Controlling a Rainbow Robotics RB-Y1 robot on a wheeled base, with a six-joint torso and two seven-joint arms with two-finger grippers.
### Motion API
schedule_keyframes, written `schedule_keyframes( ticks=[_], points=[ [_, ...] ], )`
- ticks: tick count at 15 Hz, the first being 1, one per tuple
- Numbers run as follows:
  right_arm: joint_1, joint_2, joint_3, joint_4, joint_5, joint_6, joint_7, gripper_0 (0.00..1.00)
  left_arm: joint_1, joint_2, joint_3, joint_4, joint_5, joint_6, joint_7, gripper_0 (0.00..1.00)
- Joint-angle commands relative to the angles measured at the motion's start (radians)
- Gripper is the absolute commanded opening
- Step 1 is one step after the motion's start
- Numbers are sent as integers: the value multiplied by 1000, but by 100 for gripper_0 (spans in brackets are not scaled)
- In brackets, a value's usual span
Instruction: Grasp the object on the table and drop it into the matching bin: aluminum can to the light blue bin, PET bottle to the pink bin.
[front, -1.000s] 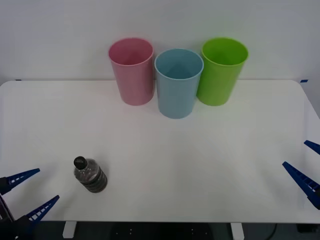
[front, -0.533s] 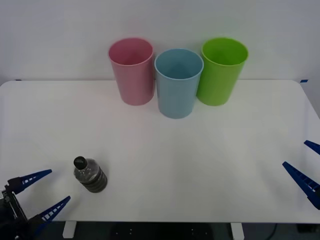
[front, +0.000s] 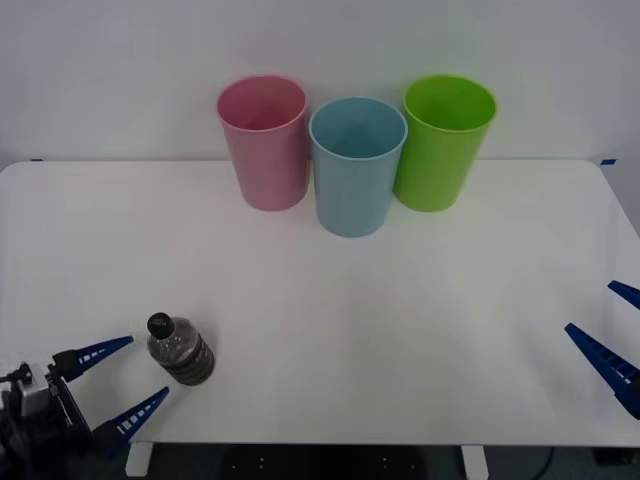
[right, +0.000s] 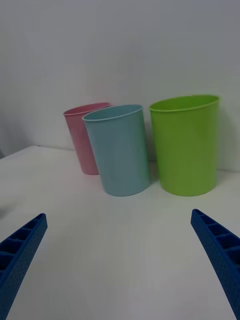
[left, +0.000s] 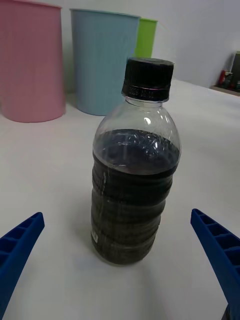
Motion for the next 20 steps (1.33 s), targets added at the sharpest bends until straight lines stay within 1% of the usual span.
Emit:
schedule_keyframes(
  ticks=[1,7,15,20],
  points=[
    [0,0,0,0,0,0,0,100,-13,-27,0,5,-16,1,0,100],
    [0,0,0,0,0,0,0,100,-59,-83,0,15,-68,16,-8,100],
    [0,0,0,0,0,0,0,100,-140,-122,-2,86,-122,15,-25,100],
    [0,0,0,0,0,0,0,100,-151,-145,-2,91,-137,16,-25,100]
  ],
)
